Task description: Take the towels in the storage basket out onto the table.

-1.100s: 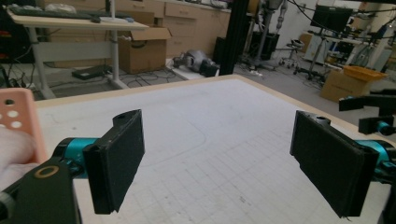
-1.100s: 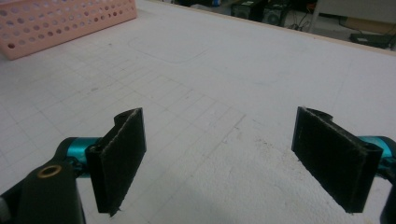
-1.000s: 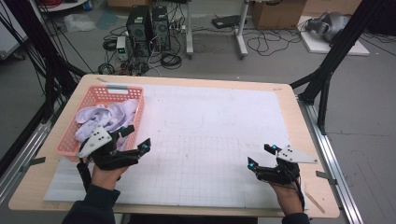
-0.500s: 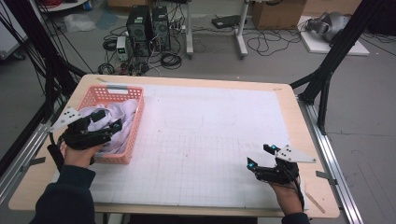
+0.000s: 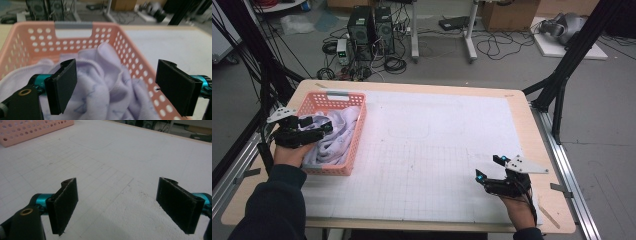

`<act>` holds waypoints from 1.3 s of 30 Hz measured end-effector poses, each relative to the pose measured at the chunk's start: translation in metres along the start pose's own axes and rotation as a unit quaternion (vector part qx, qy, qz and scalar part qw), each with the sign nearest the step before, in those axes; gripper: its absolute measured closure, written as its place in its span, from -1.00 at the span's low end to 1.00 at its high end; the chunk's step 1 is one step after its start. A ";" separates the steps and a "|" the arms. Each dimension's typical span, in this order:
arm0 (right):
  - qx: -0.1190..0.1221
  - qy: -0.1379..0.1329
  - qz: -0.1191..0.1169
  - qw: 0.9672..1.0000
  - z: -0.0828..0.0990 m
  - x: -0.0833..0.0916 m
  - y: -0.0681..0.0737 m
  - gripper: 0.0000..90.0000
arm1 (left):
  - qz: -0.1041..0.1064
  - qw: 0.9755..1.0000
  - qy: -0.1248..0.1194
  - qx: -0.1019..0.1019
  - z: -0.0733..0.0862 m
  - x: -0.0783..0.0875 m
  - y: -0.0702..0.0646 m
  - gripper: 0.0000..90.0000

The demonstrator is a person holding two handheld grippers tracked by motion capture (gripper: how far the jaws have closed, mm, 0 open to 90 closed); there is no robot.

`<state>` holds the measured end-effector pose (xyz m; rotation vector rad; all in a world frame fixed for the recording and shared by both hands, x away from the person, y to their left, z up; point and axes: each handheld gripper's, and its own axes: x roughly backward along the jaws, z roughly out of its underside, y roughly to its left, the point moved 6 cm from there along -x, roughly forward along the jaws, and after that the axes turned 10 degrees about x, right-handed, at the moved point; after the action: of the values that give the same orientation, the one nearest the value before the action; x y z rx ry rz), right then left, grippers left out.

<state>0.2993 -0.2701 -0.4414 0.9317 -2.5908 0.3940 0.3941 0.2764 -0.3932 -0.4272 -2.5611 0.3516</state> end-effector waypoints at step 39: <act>0.001 0.007 -0.002 1.000 0.001 0.002 0.000 -0.64 | -0.084 0.963 0.255 -0.023 0.033 -0.065 0.024 0.39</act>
<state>0.2978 -0.2720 -0.4417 0.9320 -2.5763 0.4004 0.4354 0.2691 -0.4579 -0.2695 -2.0839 0.1012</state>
